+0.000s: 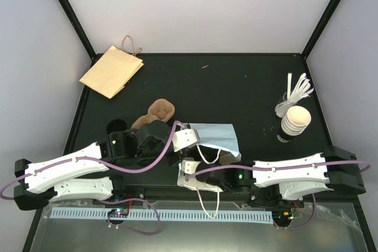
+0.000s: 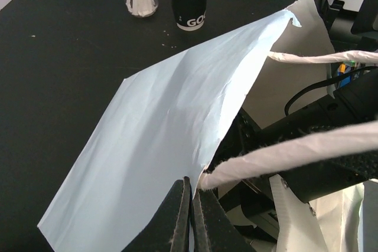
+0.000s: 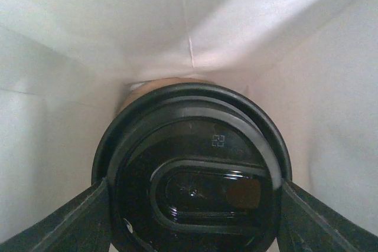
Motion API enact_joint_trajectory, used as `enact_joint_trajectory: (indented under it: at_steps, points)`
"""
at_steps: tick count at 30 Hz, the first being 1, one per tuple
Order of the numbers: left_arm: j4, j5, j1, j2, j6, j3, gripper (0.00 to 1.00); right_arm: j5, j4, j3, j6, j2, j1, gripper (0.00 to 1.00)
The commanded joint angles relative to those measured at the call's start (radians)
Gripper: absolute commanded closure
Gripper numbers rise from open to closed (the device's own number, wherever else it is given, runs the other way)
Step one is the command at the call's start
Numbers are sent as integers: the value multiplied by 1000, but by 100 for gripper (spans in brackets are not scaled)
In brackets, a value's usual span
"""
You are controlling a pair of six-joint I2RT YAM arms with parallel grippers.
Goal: Pack the takeout coffee
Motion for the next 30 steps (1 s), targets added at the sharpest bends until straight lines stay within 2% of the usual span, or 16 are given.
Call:
enact_joint_trajectory:
  at_steps: [1, 10, 17, 24, 30]
  points:
    - [44, 29, -16, -24, -26, 1, 98, -78, -69, 25, 48, -32, -4, 41]
    - [46, 10, -17, -26, -24, 0, 98, -160, -228, 119, 97, -92, -5, 42]
    - [45, 4, -19, -24, -25, 2, 98, -241, -245, 99, 92, -109, -3, 42]
    - [42, -9, -19, -23, -39, 13, 98, -180, -241, 79, 78, 3, -3, 44]
    - [34, 8, -19, -23, -48, 21, 99, -59, -171, 39, 40, 38, -3, 44]
